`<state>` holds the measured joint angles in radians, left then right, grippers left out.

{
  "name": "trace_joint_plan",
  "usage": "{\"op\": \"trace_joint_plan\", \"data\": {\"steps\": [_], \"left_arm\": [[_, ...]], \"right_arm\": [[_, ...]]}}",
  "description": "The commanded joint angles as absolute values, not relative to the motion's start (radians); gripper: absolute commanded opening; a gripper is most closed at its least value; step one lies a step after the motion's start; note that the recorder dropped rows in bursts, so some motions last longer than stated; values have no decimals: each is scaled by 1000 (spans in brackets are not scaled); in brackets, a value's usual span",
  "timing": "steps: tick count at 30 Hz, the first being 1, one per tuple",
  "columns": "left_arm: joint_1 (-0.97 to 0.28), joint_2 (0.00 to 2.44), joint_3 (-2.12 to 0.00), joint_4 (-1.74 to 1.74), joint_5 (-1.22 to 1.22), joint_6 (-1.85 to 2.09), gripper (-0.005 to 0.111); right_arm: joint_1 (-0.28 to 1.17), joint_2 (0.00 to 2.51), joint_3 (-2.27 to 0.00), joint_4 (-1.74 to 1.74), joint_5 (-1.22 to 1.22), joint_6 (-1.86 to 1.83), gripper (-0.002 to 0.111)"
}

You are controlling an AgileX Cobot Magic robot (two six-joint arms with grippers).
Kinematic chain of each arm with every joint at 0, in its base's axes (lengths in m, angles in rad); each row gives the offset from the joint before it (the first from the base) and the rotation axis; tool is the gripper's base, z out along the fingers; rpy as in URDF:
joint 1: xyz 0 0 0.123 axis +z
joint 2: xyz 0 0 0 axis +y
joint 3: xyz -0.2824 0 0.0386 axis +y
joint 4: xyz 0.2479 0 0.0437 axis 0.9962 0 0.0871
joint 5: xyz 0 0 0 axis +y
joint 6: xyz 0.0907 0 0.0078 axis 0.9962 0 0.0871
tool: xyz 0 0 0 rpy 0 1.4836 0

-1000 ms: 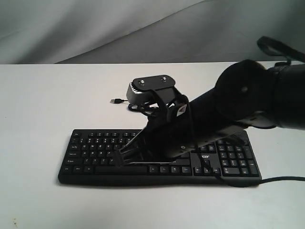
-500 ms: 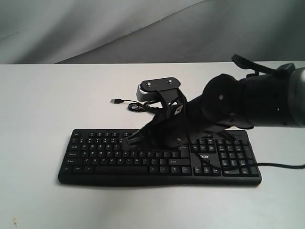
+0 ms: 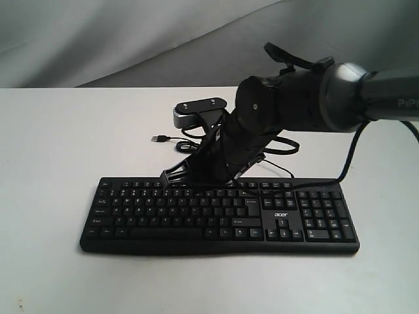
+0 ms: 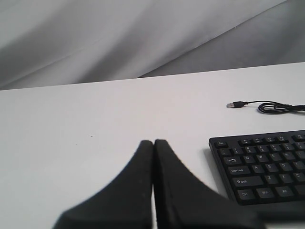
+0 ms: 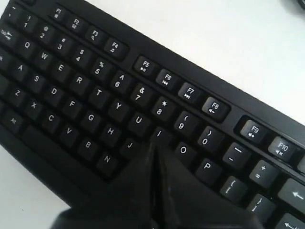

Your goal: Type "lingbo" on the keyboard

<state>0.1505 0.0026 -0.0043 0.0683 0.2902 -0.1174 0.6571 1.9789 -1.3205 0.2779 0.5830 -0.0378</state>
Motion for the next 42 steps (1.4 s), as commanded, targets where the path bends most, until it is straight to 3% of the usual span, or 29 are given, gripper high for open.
{"op": "trace_joint_plan", "data": {"steps": [1,42], "left_arm": [[152,0,0,60,286,-121,1],[152,0,0,60,286,-121,1]], "right_arm": [[649,1981,-1328,223,581,0,0],[688,1982,-1235,195,488,46,0]]}}
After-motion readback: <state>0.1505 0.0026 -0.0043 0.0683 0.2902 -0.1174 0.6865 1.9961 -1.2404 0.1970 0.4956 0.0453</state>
